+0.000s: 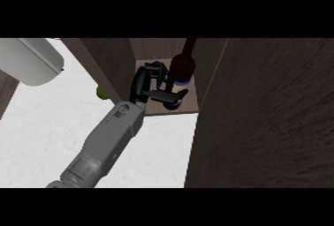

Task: Pick up the wine, place it into the cabinet and close the cabinet

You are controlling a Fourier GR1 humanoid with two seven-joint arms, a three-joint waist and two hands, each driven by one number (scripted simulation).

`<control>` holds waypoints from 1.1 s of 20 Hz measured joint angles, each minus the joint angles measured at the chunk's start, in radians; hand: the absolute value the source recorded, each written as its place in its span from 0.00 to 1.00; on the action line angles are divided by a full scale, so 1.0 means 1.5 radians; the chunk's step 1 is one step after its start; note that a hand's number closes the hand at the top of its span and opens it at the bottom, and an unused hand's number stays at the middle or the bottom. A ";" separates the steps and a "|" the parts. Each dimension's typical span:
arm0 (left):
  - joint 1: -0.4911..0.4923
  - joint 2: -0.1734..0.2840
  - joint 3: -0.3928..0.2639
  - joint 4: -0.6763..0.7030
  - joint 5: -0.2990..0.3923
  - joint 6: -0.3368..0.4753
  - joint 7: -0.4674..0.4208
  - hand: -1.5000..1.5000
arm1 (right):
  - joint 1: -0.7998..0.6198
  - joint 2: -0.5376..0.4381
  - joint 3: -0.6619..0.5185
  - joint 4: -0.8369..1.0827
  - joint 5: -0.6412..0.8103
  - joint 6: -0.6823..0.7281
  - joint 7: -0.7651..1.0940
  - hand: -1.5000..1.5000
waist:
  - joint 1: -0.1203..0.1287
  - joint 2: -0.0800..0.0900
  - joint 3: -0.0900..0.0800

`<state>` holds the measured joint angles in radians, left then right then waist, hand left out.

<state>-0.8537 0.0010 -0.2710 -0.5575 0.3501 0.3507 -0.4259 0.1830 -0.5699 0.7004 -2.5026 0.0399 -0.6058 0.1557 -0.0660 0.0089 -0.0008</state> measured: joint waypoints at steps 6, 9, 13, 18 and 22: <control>-0.054 0.000 0.013 0.092 0.025 0.017 -0.003 1.00 | 0.010 -0.006 -0.011 0.000 -0.006 0.011 -0.015 0.00 | -0.010 0.004 0.000; -0.073 -0.001 0.026 0.123 0.046 0.021 -0.008 1.00 | 0.017 -0.009 -0.015 0.000 -0.010 0.019 -0.027 0.00 | -0.014 0.005 0.000; -0.103 -0.001 0.047 0.166 0.060 0.018 -0.014 1.00 | 0.024 -0.011 -0.009 0.000 -0.013 0.024 -0.034 0.00 | -0.020 0.008 0.000; -0.125 0.004 0.069 0.210 0.066 0.017 -0.040 1.00 | 0.029 -0.011 -0.011 0.001 -0.017 0.030 -0.044 0.00 | -0.022 0.011 0.000; -0.143 0.011 0.078 0.242 0.061 0.024 -0.058 1.00 | 0.033 -0.010 -0.006 0.002 -0.020 0.035 -0.056 0.00 | -0.026 0.013 0.000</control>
<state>-1.0678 0.0178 -0.1539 -0.1943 0.4423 0.3865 -0.5129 0.2325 -0.5854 0.6914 -2.4990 0.0105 -0.5525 0.0724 -0.1054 0.0290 -0.0015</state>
